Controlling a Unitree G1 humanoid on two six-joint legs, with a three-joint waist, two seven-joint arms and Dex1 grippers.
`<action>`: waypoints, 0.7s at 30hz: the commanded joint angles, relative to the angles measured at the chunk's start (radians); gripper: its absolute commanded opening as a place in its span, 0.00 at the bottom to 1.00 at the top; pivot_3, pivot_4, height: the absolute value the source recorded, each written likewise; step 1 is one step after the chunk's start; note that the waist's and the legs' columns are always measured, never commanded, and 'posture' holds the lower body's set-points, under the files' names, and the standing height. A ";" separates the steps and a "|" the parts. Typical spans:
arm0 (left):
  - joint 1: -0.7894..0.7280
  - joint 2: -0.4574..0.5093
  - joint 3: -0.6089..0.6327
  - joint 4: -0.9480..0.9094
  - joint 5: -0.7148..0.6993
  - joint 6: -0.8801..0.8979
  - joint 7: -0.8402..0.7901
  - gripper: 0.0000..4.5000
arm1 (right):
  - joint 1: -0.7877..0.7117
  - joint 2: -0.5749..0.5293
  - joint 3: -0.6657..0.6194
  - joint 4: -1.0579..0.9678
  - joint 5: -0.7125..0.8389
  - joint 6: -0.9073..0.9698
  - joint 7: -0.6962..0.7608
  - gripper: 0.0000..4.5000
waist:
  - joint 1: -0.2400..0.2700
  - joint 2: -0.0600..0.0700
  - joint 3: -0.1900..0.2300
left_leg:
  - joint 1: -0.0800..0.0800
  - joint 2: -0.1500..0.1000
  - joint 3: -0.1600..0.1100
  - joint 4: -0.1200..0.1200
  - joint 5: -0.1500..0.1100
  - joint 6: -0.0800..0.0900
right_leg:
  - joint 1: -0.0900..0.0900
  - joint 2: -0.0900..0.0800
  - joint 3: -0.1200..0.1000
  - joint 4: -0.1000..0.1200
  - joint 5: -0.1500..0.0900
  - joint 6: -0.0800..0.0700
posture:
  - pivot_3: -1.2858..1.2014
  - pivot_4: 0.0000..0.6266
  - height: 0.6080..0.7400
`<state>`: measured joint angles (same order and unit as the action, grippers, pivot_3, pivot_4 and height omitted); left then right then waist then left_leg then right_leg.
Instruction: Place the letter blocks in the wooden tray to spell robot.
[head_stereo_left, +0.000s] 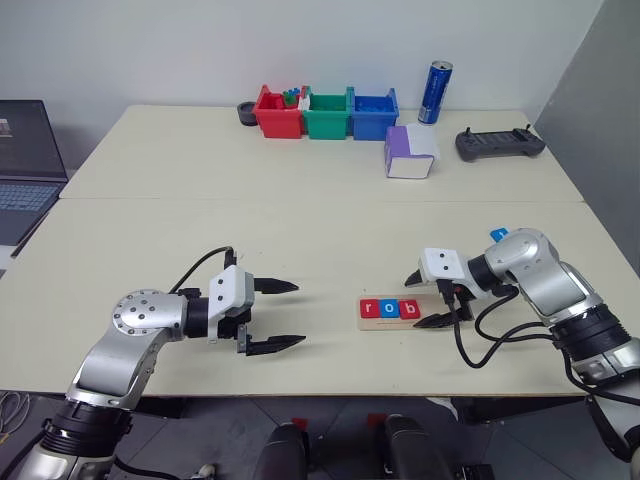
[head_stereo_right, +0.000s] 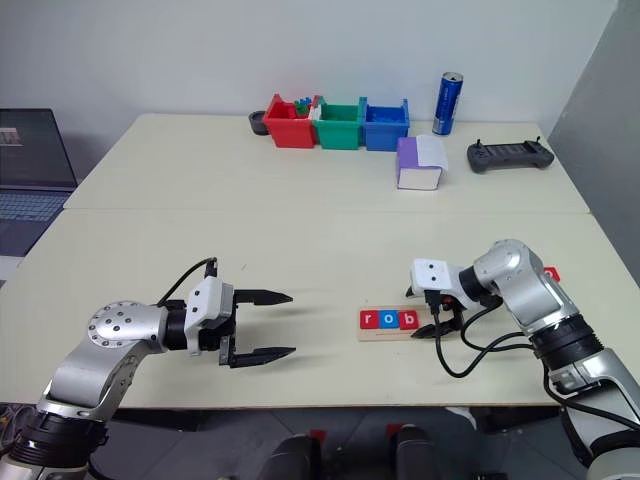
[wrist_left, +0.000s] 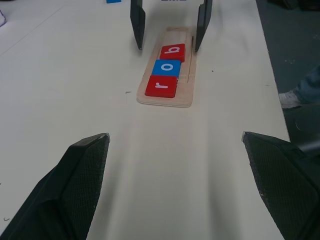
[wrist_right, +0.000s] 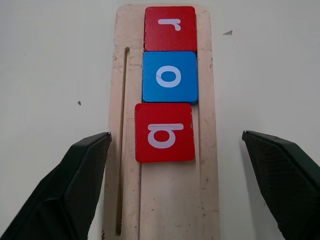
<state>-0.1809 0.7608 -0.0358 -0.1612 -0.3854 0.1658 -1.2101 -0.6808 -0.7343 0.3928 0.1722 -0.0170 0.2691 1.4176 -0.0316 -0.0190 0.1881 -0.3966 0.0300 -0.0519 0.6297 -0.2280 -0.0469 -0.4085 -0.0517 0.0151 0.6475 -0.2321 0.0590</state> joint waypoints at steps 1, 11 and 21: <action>-0.003 0.015 0.017 -0.029 0.002 -0.012 0.000 1.00 | -0.021 -0.023 -0.042 -0.042 0.028 0.001 0.018 1.00 | 0.000 0.000 0.000 | 0.000 0.000 0.000 0.000 0.000 0.000 | 0.000 0.000 0.000 0.000 0.000 0.000 | 0.52 0.24 1.00; -0.003 0.014 0.017 -0.028 0.004 -0.012 0.000 1.00 | 0.065 -0.099 -0.106 -0.271 0.167 0.153 0.068 0.87 | 0.002 0.000 0.000 | 0.000 0.000 0.000 0.000 0.000 0.000 | 0.000 0.000 0.000 0.000 0.000 0.000 | 0.52 0.24 1.00; -0.008 0.014 0.014 -0.024 0.007 -0.013 -0.006 1.00 | 0.138 -0.078 -0.066 -0.324 0.143 0.202 -0.029 0.08 | 0.000 0.000 0.000 | 0.000 0.000 0.000 0.000 0.000 0.000 | 0.000 0.000 0.000 0.000 0.000 0.000 | 0.52 0.24 1.00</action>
<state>-0.1806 0.7621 -0.0355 -0.1617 -0.3762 0.1658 -1.2117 -0.5397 -0.8201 0.3273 -0.1546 0.1347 0.4780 1.4102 -0.0317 -0.0190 0.1880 -0.3963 0.0300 -0.0523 0.6300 -0.2279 -0.0469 -0.4085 -0.0517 0.0149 0.6478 -0.2321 0.0593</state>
